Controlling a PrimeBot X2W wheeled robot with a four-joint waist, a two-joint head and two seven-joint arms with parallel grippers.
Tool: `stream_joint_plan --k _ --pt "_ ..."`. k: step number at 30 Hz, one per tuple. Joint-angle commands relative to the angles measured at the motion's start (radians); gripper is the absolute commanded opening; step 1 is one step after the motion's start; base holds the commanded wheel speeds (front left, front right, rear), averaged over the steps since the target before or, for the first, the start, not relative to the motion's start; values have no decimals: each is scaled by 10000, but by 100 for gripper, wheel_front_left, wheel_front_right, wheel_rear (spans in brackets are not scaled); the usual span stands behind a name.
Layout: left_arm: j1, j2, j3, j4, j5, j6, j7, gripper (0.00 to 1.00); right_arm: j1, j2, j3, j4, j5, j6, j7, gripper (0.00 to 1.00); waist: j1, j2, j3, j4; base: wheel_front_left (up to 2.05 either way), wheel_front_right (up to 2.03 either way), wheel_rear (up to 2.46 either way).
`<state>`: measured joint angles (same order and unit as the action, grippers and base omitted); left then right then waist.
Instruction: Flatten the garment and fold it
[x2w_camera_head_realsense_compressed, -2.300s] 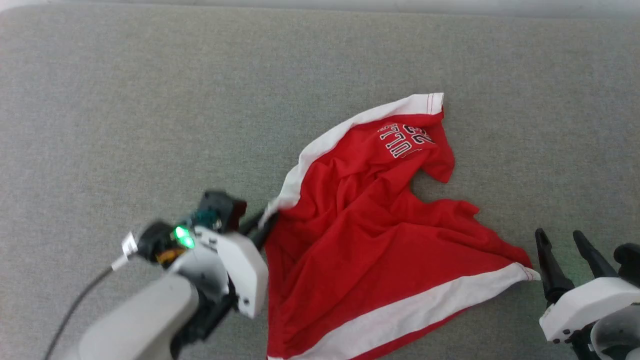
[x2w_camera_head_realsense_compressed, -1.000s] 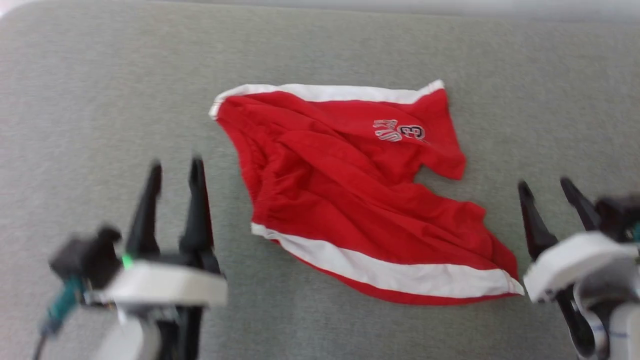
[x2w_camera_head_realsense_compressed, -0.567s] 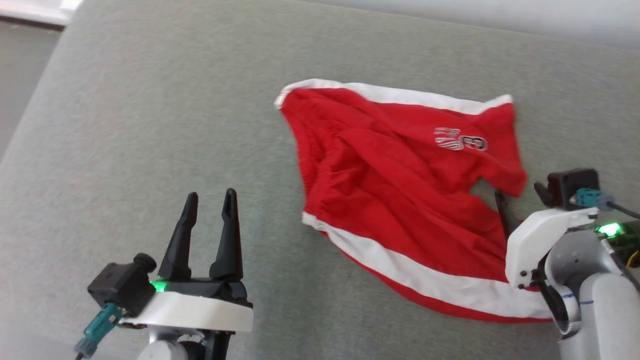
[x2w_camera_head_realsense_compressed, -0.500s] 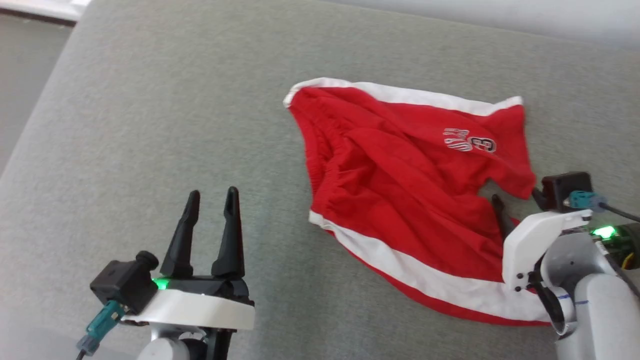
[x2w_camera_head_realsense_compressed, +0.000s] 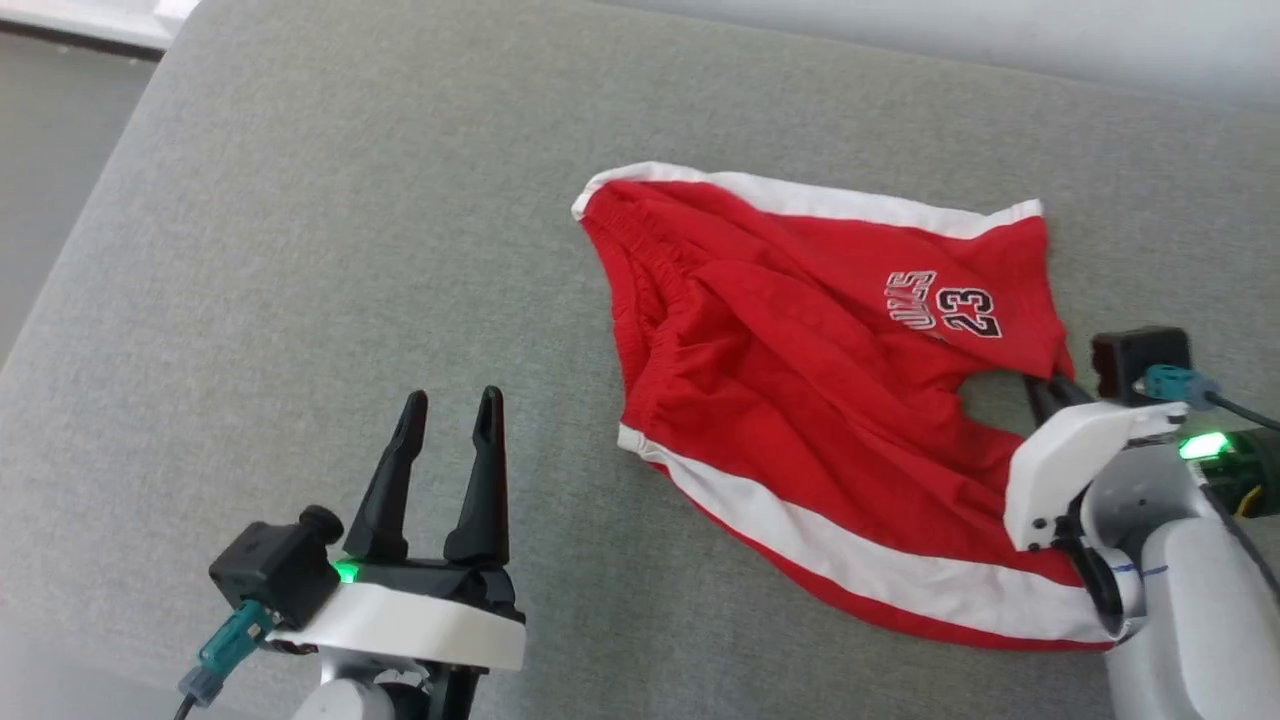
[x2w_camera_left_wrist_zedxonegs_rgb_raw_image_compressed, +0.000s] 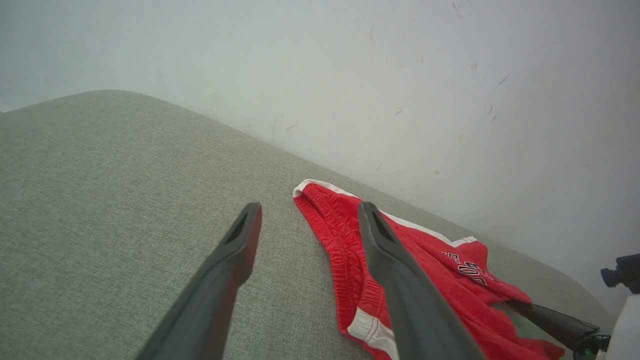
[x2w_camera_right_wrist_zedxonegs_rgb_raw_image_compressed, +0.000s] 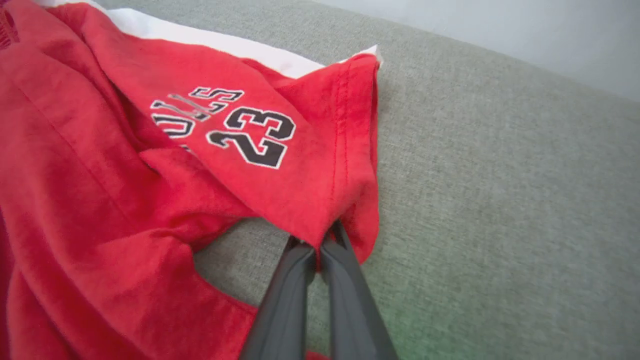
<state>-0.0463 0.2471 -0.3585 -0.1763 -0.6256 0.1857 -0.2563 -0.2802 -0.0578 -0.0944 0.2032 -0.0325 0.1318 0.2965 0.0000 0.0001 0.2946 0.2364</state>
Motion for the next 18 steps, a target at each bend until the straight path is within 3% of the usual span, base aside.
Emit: stream_joint_plan --k 1,6,16,17,18 --pt "-88 5 -7 13 51 -74 -6 100 17 19 -31 -40 32 -11 -57 0 0 -1 -100 -117 0 0 0" --pt "-42 63 -26 -77 26 -27 103 100 692 5 -599 -874 159 -11 69 0 0 -1 -230 -369 0 0 0" --pt "110 89 -234 -151 -183 -35 495 100 2982 -72 -2056 -2956 310 -11 1450 0 0 -1 -333 -646 0 0 0" --pt "111 86 -239 -150 -209 -35 520 100 3098 -59 -2077 -3003 272 -11 1465 22 0 -1 -337 -672 0 0 0" --pt "109 110 -243 -132 -206 -28 551 100 3136 -40 -2091 -3029 262 -11 1398 96 0 -1 -355 -726 0 0 0"
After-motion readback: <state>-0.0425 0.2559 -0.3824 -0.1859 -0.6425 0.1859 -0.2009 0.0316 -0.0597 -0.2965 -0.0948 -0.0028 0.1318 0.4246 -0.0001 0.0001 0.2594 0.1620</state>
